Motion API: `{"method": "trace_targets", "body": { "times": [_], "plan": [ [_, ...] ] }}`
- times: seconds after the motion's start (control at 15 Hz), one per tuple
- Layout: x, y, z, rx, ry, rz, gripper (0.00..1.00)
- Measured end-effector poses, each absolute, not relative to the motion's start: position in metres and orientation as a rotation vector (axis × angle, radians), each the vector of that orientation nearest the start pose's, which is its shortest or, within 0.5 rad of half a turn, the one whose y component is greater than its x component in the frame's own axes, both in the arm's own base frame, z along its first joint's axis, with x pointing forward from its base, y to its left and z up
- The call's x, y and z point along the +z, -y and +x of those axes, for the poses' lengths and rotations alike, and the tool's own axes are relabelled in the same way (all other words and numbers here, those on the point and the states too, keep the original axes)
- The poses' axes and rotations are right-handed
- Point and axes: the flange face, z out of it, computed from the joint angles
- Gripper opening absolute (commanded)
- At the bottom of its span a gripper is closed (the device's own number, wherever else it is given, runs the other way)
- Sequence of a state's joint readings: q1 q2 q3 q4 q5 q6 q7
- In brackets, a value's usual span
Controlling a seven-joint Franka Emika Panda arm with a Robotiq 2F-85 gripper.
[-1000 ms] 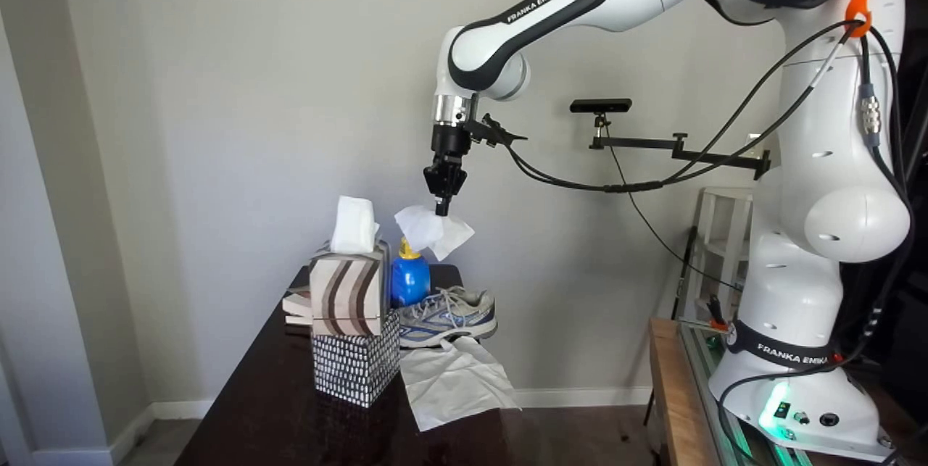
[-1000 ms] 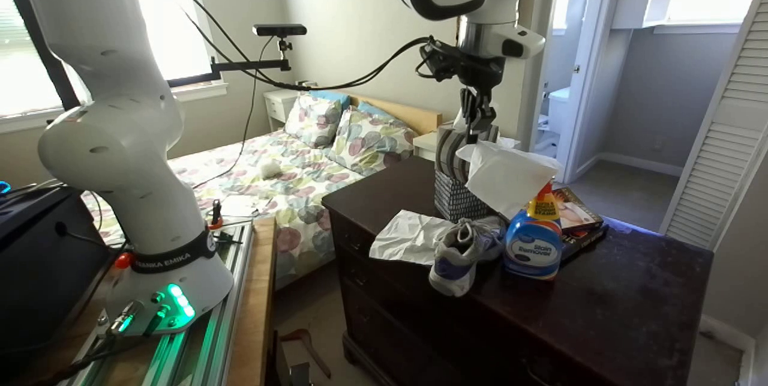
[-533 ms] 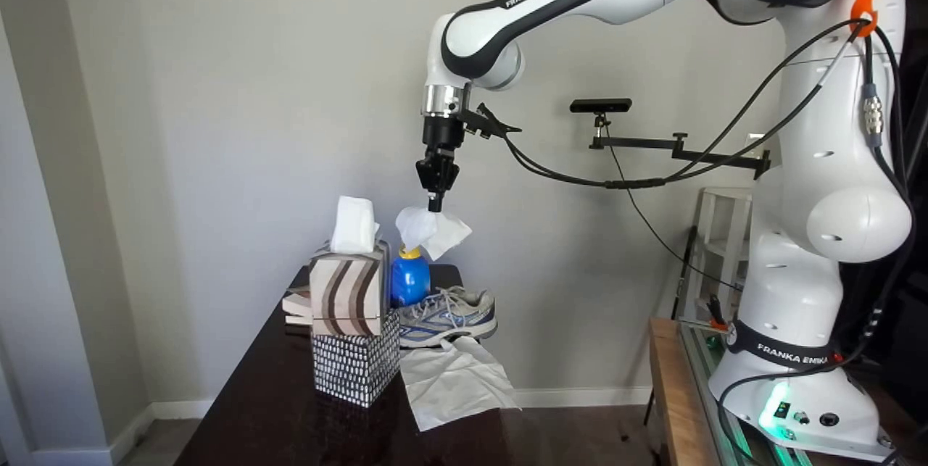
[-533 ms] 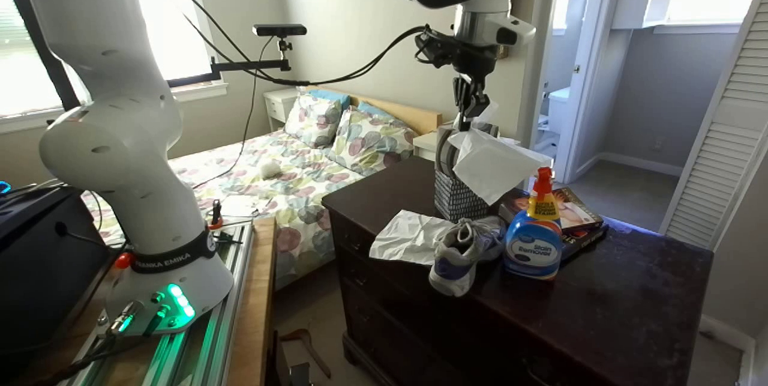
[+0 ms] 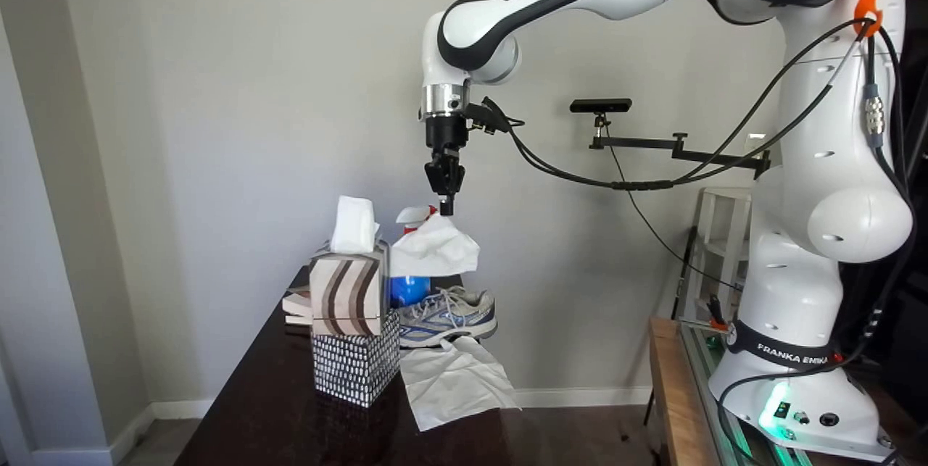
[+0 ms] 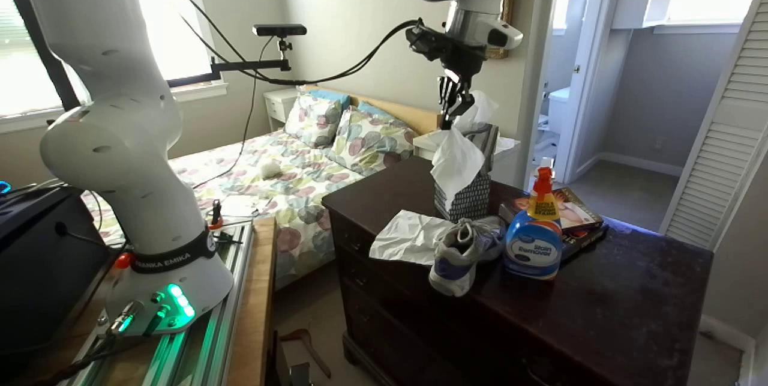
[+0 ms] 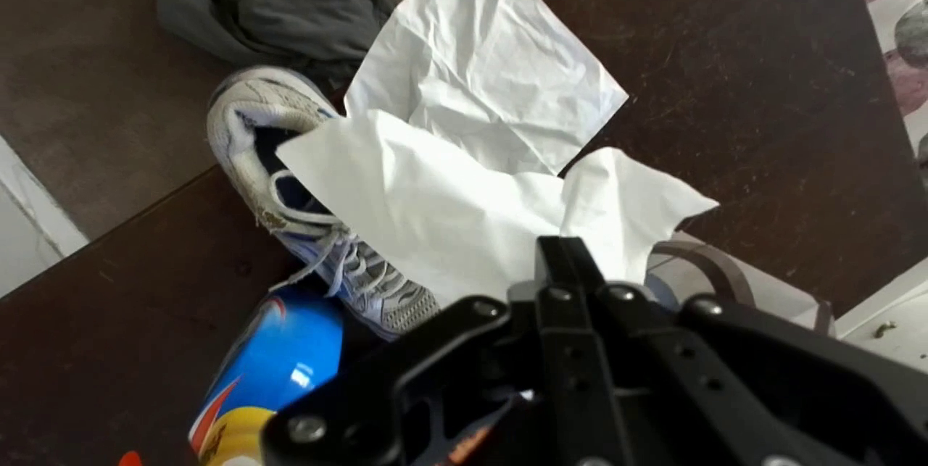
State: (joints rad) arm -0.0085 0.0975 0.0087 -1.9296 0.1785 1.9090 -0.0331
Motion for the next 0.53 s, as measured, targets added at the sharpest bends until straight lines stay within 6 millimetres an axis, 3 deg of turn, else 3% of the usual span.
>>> {"method": "trace_targets", "body": {
  "times": [0.53],
  "plan": [
    [0.413, 0.011, 0.563, 0.282, -0.055, -2.996, 0.0]
  ]
}}
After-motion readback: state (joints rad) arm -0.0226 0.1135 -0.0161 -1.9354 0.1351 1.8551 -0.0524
